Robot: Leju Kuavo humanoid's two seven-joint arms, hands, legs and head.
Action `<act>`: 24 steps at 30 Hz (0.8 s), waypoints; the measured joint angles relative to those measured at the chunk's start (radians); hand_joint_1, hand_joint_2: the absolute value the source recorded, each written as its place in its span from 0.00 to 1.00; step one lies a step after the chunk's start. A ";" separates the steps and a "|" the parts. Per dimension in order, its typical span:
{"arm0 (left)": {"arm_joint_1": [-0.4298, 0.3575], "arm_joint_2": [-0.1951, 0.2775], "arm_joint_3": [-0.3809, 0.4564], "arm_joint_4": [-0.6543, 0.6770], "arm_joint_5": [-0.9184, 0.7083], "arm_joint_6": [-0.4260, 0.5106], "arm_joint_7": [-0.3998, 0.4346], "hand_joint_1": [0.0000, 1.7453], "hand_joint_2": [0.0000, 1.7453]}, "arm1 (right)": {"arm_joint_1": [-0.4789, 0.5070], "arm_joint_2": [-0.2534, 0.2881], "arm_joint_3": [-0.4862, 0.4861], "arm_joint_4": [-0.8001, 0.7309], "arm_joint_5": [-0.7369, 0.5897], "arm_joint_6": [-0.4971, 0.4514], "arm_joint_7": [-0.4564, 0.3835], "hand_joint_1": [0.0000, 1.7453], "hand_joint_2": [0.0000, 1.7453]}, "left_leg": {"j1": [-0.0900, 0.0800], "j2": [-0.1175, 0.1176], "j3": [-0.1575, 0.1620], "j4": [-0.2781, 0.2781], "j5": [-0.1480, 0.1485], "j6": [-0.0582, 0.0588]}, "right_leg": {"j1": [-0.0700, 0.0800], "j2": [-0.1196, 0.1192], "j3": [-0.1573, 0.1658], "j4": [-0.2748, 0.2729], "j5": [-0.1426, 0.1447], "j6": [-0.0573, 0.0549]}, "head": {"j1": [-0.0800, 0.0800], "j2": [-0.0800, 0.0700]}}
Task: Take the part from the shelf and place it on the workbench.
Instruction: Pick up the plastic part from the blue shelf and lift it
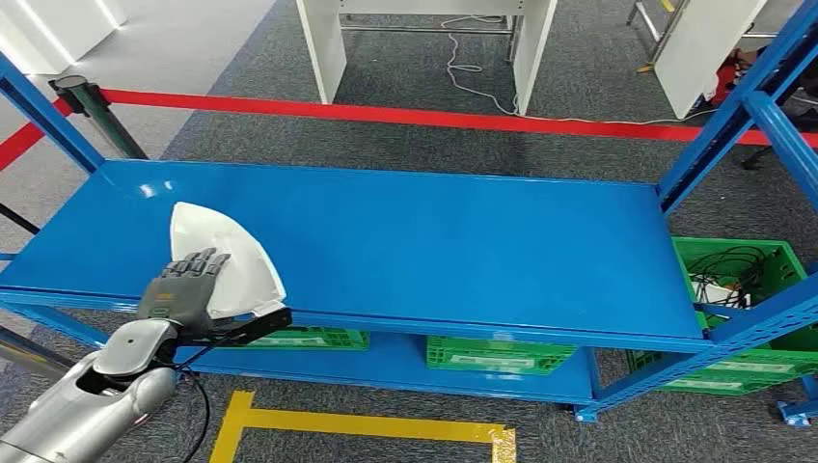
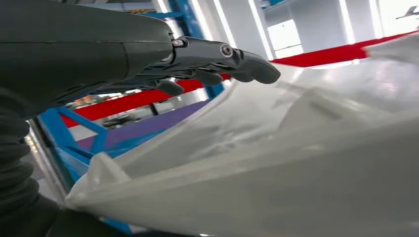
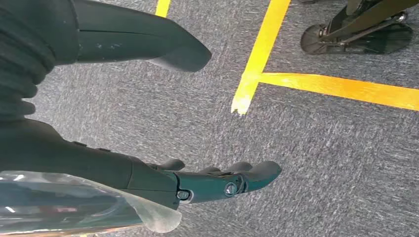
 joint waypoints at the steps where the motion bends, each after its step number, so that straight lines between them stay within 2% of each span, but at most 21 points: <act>1: 0.000 0.000 0.001 0.001 0.000 -0.001 0.000 1.00 1.00 | 0.000 0.000 0.000 0.000 -0.001 0.000 0.000 0.00 1.00 | 0.000 0.000 0.000 0.000 0.000 0.000 | 0.000 0.000 0.000 0.000 0.000 0.000 | 0.000 0.000; 24: 0.007 0.006 0.021 -0.026 0.080 -0.011 -0.026 1.00 1.00 | 0.024 0.005 0.011 -0.011 -0.020 0.000 0.020 0.00 1.00 | 0.000 0.000 0.001 0.001 0.002 -0.001 | 0.000 0.000 0.001 0.000 0.003 0.001 | 0.000 0.000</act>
